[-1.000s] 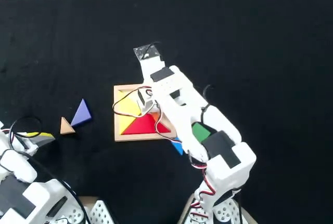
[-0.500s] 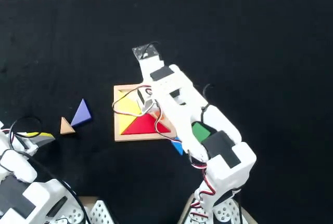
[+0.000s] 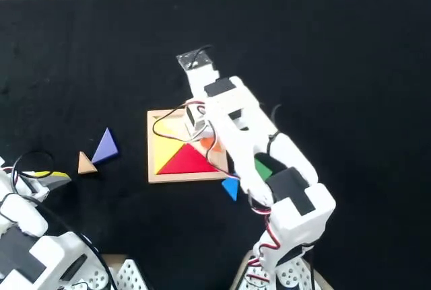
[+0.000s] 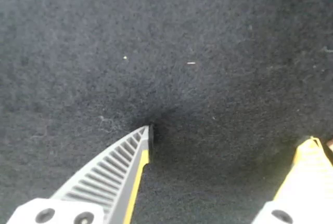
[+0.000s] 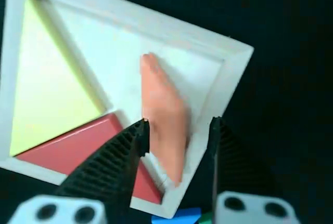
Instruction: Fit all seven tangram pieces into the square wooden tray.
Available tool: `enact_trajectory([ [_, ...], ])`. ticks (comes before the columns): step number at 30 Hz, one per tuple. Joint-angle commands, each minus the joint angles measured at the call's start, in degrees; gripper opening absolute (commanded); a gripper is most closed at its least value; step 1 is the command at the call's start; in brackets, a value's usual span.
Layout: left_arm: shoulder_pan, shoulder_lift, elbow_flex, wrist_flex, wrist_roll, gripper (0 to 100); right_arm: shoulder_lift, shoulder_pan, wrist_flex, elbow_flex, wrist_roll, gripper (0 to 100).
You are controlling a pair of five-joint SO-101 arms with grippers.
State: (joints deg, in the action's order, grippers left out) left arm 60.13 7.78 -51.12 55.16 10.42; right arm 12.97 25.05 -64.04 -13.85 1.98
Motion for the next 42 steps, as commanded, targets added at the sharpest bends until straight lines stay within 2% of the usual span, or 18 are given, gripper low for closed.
enact_trajectory([
  [1, 0.3, -0.9, -1.3, -0.4, -0.3, 41, -0.7, -2.4, -0.2, 3.2, -0.7, 19.1],
  [9, 0.2, -0.9, -1.3, -0.4, -0.3, 41, -1.5, 0.7, -0.1, 6.9, -0.7, 18.8],
  [15, 0.3, -0.9, -1.3, -0.4, -0.3, 41, 6.0, 2.9, 1.3, 14.5, -5.0, 11.3],
  [24, 0.2, -0.9, -1.3, -0.4, -0.3, 41, 21.6, 2.8, -11.4, 31.0, -5.5, 11.2],
  [37, 0.2, -0.9, -1.3, -0.4, -0.3, 41, 20.3, 2.8, -19.6, 31.3, -6.7, 10.9],
  [42, 0.2, -0.9, -1.3, -0.4, -0.3, 41, 17.6, 2.6, -19.8, 28.1, -6.8, 10.9],
])
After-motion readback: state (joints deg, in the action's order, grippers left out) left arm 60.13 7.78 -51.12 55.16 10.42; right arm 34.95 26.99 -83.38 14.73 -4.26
